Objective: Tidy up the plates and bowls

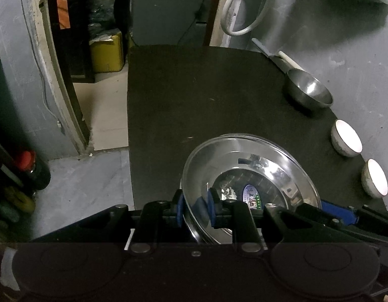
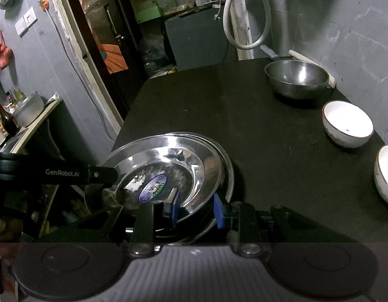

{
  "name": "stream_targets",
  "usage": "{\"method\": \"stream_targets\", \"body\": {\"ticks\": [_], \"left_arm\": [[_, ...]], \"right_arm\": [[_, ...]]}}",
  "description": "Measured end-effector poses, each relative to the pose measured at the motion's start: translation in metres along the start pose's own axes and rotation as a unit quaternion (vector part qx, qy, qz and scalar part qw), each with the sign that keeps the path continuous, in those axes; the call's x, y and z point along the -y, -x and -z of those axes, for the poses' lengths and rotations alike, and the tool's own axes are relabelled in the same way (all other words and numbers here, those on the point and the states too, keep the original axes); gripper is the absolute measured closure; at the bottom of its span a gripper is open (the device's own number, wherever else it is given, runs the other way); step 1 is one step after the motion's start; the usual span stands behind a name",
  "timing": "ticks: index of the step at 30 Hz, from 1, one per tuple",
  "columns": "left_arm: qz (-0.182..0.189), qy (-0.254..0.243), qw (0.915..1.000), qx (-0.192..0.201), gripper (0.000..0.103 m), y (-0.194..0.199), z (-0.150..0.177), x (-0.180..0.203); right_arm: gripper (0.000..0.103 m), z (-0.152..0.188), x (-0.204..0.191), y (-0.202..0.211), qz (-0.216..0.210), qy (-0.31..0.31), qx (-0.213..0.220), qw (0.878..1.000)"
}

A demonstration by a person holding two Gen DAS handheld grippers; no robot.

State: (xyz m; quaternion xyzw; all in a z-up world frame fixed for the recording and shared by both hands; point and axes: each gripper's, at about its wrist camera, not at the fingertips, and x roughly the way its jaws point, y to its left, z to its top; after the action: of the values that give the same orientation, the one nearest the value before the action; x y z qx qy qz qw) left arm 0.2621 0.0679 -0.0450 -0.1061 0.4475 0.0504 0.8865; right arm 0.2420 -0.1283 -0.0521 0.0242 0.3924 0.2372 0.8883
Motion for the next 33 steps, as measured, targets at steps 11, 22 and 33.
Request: {"method": "stream_targets", "body": {"ticks": [11, 22, 33], "left_arm": [[-0.010, -0.006, 0.9999, 0.002, 0.080, -0.003, 0.002, 0.001], [-0.027, -0.005, 0.9996, -0.007, 0.078, -0.009, 0.002, 0.000], [-0.033, -0.013, 0.9993, -0.009, 0.061, -0.011, 0.004, 0.004]], "right_arm": [[0.069, 0.002, -0.007, -0.003, 0.004, 0.020, 0.003, 1.000], [0.064, 0.008, -0.013, -0.008, -0.001, 0.045, 0.000, 0.999], [0.046, 0.010, -0.014, -0.006, -0.020, 0.058, 0.005, 0.998]]}}
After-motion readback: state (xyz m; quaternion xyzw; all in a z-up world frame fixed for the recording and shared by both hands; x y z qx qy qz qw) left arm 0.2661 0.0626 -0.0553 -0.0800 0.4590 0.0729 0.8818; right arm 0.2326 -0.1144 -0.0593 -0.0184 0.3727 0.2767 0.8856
